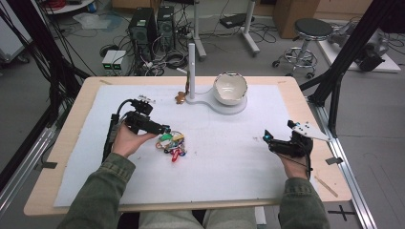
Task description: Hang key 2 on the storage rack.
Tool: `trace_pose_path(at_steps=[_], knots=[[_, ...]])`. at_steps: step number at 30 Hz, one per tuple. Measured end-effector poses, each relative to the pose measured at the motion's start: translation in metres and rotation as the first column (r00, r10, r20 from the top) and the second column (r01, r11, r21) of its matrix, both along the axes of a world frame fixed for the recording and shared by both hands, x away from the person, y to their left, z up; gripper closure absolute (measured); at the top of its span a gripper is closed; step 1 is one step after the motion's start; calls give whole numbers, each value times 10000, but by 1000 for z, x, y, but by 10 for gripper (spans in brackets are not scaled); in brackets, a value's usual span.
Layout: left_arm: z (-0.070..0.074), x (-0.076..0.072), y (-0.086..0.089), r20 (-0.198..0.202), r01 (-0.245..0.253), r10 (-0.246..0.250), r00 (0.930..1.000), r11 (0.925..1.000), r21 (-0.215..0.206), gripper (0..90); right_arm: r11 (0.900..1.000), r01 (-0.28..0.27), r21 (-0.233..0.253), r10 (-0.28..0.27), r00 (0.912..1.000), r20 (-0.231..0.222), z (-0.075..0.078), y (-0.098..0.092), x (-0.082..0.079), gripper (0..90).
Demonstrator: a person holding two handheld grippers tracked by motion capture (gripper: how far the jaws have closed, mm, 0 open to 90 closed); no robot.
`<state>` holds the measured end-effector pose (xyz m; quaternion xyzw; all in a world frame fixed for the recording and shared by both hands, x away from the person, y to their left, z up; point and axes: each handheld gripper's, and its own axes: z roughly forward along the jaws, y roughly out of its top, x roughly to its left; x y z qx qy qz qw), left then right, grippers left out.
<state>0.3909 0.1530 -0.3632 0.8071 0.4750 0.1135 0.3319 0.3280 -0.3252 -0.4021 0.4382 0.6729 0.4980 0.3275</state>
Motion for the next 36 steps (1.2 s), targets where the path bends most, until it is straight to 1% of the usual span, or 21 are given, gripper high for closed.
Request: trace_pose_path(at_steps=[2, 6, 8, 12, 16, 19, 24, 28, 30, 32, 34, 36], knots=[[-3, -1, 0, -42, 22, -23, 10000, 9999, -106, 96, 10000, -3, -12, 3, 10000, -1, 0, 0, 0, 6], [-11, -4, 0, -187, 152, -152, 9997, 9999, 15, 97, 10000, -4, -19, 4, 10000, -12, 0, 0, 0, 6], [-15, -6, 0, -233, 228, -230, 9995, 9997, -74, 97, 10000, -4, -23, 4, 10000, -18, 0, 0, 0, 6], [-23, -10, -2, -376, 390, -390, 9985, 9992, -11, 97, 10000, -19, -31, 18, 10000, -41, 0, 1, 0, 6], [-30, -13, -3, -444, 402, -404, 9982, 9992, -56, 96, 10000, -37, -47, 37, 10000, -46, -1, 1, 0, 6], [-35, -15, -6, -526, 446, -447, 9976, 9990, -15, 97, 10000, -42, -57, 41, 10000, -70, -1, 1, 1, 6], [-40, -18, -15, -523, 628, -631, 9966, 9980, -75, 96, 10000, -49, -76, 49, 10000, -66, -1, 1, 1, 6], [-42, -19, -24, -508, 716, -716, 9961, 9974, -23, 96, 10000, -50, -61, 49, 10000, -72, -1, 1, 1, 6], [-43, -18, -28, -472, 742, -744, 9961, 9972, -66, 97, 10000, -53, -57, 52, 10000, -80, -1, 1, 1, 6], [-44, -18, -34, -486, 794, -804, 9956, 9966, -213, 102, 10000, -57, -75, 57, 9999, -84, -1, 1, 1, 6], [-46, -17, -40, -593, 972, -979, 9934, 9952, -147, 105, 10000, -57, -74, 56, 9999, -95, -1, 1, 1, 6], [-48, -15, -46, -624, 1047, -1051, 9925, 9945, -97, 105, 10000, -53, -78, 52, 9999, -105, -1, 1, 1, 6]])
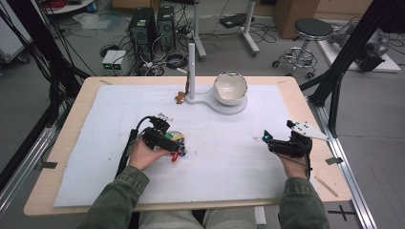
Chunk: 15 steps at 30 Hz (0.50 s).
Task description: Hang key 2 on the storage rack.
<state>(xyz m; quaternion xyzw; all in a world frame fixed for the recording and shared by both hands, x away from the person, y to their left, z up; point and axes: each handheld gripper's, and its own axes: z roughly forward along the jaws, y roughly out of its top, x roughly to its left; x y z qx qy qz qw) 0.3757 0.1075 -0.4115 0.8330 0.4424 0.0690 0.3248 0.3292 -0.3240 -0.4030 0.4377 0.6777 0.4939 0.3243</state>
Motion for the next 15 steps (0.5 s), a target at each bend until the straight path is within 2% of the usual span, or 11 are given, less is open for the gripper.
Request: trace_pose_path(at_steps=[4, 7, 9, 10, 12, 14, 15], knots=[[-5, 4, -7, -49, -45, 44, 10000, 10000, -57, 121, 10000, 15, 18, -15, 10000, -25, 0, 0, 0, 6], [-10, 5, -13, -166, -5, 4, 9999, 10000, -20, 205, 10000, 7, 11, -7, 10000, 12, 0, 0, 0, 6], [-13, 4, -17, 27, -66, 65, 10000, 9995, 299, 327, 10000, 5, -8, -5, 10000, 26, 0, -1, 1, 6], [-13, 3, -19, 302, -94, 81, 9995, 9991, 417, 399, 10000, 19, 4, -19, 10000, 10, 0, 0, 0, 6], [-12, 4, -20, 235, 60, -66, 9997, 9997, 255, 568, 10000, 13, -6, -13, 10000, 12, 0, -1, 0, 6], [-12, 4, -20, 167, 254, -255, 9995, 9997, 65, 681, 10000, 20, -17, -20, 10000, 20, 0, -1, 1, 6], [-12, 4, -20, 137, 304, -304, 9994, 9995, 46, 701, 10000, 17, -24, -17, 10000, 21, 0, -1, 1, 6]])
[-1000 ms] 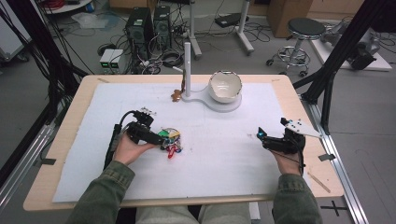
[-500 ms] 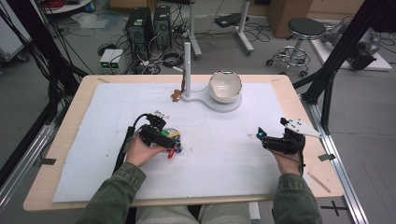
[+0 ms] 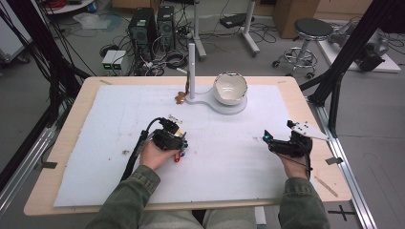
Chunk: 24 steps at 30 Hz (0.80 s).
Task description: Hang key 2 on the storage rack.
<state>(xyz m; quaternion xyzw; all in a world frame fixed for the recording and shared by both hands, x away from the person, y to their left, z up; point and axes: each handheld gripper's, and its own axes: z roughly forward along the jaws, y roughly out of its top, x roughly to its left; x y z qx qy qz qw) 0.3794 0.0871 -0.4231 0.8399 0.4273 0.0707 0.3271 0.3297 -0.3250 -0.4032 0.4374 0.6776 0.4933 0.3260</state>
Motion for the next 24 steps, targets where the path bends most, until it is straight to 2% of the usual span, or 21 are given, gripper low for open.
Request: trace_pose_path(at_steps=[4, 12, 21, 24], knots=[[2, 1, 3, -450, 129, -144, 9989, 9994, -327, 721, 10000, 4, 12, -4, 10000, -50, 0, 0, 0, 6], [8, -5, 3, -276, 442, -447, 9986, 9989, -158, 756, 10000, 20, 1, -20, 10000, -3, 0, 0, 0, 7], [16, -8, 10, -136, 369, -373, 9992, 9989, -277, 766, 10000, 35, 21, -35, 10000, 25, 0, -1, 0, 6], [19, -7, 13, -90, 282, -286, 9995, 9986, -457, 767, 10000, 37, 4, -37, 10000, 66, 1, -1, 0, 6]])
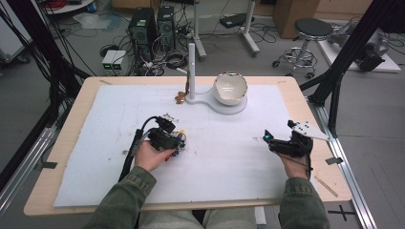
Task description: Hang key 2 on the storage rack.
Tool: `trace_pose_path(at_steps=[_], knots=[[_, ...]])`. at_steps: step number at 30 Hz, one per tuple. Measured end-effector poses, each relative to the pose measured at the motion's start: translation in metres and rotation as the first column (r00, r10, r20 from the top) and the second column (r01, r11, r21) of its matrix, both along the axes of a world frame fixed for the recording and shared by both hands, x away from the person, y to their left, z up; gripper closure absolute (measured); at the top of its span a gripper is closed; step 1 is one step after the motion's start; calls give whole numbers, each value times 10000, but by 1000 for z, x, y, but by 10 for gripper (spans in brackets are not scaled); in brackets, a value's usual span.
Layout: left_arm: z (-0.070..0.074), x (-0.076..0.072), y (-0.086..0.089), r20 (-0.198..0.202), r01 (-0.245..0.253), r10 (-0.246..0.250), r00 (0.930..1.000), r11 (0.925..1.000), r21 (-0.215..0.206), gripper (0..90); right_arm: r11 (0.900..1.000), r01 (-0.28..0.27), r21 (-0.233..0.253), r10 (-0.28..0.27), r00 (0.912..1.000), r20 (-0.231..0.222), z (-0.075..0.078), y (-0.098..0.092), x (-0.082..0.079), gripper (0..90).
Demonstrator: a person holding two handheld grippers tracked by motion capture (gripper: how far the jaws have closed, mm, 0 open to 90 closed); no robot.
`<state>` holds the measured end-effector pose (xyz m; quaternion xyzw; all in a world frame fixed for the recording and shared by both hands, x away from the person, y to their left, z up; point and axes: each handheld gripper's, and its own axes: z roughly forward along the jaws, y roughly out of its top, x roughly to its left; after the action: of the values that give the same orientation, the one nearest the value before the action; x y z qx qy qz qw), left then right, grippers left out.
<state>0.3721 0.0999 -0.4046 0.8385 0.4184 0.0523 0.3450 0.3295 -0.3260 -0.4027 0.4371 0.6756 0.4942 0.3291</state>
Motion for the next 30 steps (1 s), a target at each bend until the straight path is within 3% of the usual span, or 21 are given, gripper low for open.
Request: trace_pose_path(at_steps=[15, 26, 30], knots=[[16, 0, 19, 133, -373, 379, 9992, 9981, -482, 769, 9999, -33, 110, 33, 10000, -13, 1, 0, -1, 7], [26, 0, 34, 102, -640, 655, 9978, 9921, -1075, 770, 10000, 1, 98, 0, 10000, -26, 0, 0, -1, 6], [32, 0, 37, 207, -695, 721, 9972, 9919, -1062, 770, 10000, -4, 73, 4, 10000, -17, 0, 0, -1, 6]])
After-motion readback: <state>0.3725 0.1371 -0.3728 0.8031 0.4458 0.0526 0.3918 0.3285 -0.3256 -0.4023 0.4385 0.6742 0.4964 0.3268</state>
